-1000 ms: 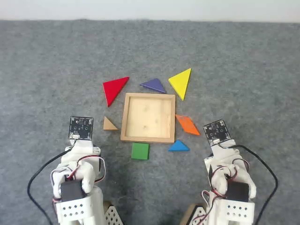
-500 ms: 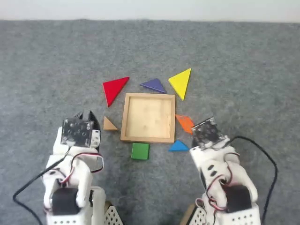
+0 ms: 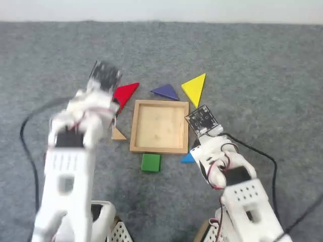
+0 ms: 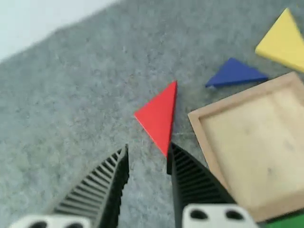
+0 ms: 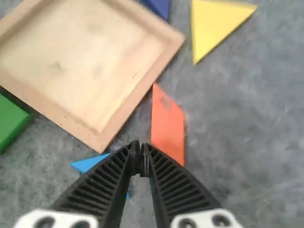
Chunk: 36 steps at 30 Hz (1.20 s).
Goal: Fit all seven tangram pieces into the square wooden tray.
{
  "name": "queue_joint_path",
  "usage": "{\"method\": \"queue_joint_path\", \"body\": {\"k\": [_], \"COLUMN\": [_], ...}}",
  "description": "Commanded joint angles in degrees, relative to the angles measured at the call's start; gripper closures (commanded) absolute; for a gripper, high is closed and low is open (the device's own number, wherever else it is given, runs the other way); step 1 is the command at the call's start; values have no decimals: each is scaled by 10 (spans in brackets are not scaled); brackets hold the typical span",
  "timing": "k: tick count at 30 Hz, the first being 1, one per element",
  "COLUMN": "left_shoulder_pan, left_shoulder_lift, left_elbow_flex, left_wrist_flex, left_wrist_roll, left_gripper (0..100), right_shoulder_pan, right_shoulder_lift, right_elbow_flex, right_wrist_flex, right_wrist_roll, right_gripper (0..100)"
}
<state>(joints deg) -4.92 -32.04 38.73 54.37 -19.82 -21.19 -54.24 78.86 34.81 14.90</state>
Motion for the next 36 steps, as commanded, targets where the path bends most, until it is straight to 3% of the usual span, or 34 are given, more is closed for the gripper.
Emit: {"method": "queue_joint_path", "body": {"k": [1, 5, 11, 18, 24, 29, 36], "left_shoulder_pan": [-7, -10, -25, -46, -45, -45, -55], "left_shoulder_lift": [217, 410, 643, 843, 1004, 1090, 1109], "left_elbow_flex": [-173, -333, -602, -947, -1183, -1270, -1273], "left_wrist_flex": [39, 113, 235, 380, 434, 445, 447], "left_wrist_roll": [-36, -74, -74, -76, -88, -91, -91], "left_gripper": [862, 825, 779, 746, 742, 731, 731], "right_shoulder_pan": [3, 15, 14, 14, 13, 13, 13], "right_shoulder_lift": [42, 43, 43, 43, 42, 42, 42], "right_elbow_flex": [-17, -19, -20, -21, -22, -22, -22], "right_wrist_flex": [-29, -29, -24, -23, -23, -23, -26], "right_wrist_roll": [-13, -15, -15, -15, -15, -15, -15], "right_gripper": [993, 993, 993, 993, 993, 993, 993]}}
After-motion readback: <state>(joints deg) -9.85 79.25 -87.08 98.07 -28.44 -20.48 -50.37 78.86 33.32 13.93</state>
